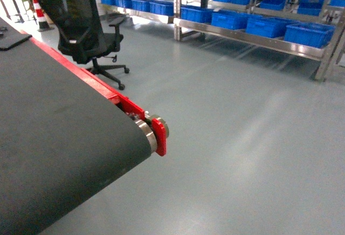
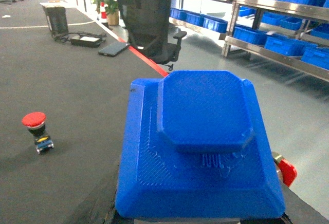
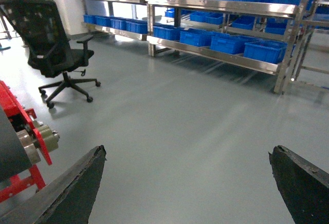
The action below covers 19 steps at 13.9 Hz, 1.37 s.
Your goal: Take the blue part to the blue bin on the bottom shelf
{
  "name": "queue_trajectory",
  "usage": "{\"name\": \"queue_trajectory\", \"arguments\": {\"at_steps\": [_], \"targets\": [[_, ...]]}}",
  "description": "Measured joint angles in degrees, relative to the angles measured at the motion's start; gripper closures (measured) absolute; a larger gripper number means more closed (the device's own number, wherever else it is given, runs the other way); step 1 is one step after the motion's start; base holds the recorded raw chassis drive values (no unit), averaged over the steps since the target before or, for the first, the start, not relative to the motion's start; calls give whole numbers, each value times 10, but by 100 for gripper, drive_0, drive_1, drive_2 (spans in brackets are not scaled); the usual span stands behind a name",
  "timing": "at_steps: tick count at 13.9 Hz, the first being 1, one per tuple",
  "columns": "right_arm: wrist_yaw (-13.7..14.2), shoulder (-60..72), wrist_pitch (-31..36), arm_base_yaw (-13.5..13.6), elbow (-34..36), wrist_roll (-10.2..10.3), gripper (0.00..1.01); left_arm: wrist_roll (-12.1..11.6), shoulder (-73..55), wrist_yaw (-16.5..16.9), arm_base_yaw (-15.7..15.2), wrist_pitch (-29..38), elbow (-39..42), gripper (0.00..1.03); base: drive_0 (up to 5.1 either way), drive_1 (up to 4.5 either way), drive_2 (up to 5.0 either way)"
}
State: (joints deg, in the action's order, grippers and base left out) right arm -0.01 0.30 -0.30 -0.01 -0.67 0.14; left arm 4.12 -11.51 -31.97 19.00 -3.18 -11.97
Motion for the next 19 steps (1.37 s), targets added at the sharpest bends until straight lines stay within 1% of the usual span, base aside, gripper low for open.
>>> {"name": "queue_trajectory", "arguments": {"at_steps": [19], "targets": [[0,0,0,0,0,0,3,0,0,0,0,0,0,60,-155,-155,-155]]}}
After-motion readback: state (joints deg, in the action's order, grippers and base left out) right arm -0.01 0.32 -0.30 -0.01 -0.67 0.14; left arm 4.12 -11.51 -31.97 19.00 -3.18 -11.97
